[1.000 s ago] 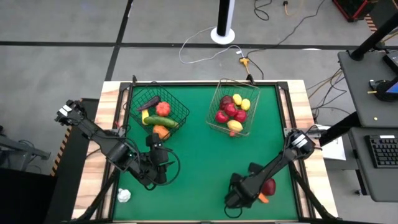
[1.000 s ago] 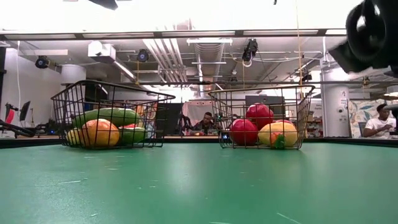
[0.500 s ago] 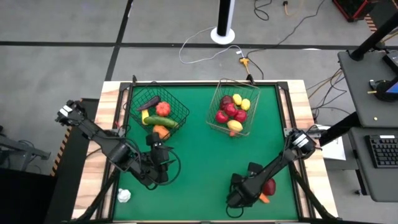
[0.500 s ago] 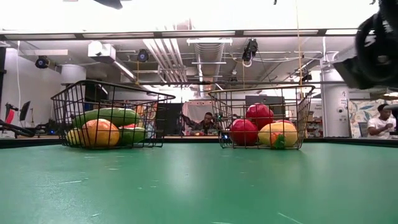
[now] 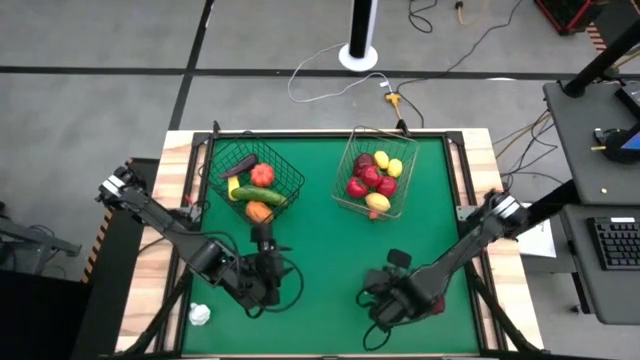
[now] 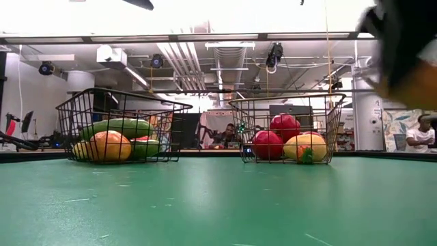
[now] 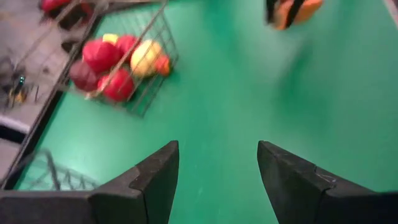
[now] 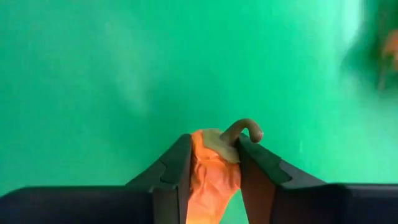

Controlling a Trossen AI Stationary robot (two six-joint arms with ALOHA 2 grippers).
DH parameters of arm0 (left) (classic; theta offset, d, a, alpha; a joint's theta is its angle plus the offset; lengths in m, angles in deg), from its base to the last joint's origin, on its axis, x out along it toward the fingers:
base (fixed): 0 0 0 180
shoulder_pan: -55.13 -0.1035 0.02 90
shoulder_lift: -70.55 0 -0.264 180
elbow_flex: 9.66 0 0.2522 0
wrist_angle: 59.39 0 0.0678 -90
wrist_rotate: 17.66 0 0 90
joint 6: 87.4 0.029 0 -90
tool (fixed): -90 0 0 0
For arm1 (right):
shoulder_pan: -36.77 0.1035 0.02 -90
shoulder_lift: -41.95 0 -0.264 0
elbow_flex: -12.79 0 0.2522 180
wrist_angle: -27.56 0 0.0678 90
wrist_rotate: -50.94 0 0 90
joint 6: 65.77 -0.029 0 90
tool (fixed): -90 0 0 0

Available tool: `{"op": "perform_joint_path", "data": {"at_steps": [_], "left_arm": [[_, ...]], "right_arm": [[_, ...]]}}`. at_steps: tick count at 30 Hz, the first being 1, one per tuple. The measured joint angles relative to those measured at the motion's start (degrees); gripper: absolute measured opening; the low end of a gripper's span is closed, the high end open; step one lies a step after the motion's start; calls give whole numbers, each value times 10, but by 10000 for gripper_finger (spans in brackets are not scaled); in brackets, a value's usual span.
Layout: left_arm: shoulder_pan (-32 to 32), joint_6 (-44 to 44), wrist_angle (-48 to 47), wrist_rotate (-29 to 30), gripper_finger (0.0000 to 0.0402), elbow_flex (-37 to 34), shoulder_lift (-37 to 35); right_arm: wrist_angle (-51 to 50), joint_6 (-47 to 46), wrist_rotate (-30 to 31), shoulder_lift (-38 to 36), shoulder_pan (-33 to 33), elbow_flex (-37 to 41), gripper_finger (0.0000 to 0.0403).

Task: Sort produce into baskets
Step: Put the orange chili pepper into the black wire basket

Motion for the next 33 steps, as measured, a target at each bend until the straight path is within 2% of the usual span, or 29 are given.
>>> {"op": "perform_joint_path", "data": {"at_steps": [3,5,8,10,14,18,20,25,30,33], "left_arm": [[0,60,74,-9,201,-21,-3],[-2,107,158,-45,201,-48,-9],[-8,164,312,-112,200,-100,-21],[-16,180,411,-149,200,-138,-24],[-33,192,571,-185,201,-199,-25],[-47,192,644,-225,201,-229,-27],[-49,198,663,-255,201,-235,-27],[-53,204,688,-259,201,-236,-26],[-55,219,704,-260,200,-236,-18],[-56,220,705,-259,183,-236,-18]], "right_arm": [[73,51,108,-38,2,0,98],[144,115,191,-56,7,2,98],[277,246,289,-71,10,10,97],[394,352,321,-71,8,21,98],[669,572,297,-63,-5,56,97],[830,705,280,-62,-15,87,97],[872,742,251,-63,-20,96,97],[928,793,172,-62,-40,98,98],[959,822,135,-49,-64,98,98],[961,820,127,-47,-72,98,103]]}}
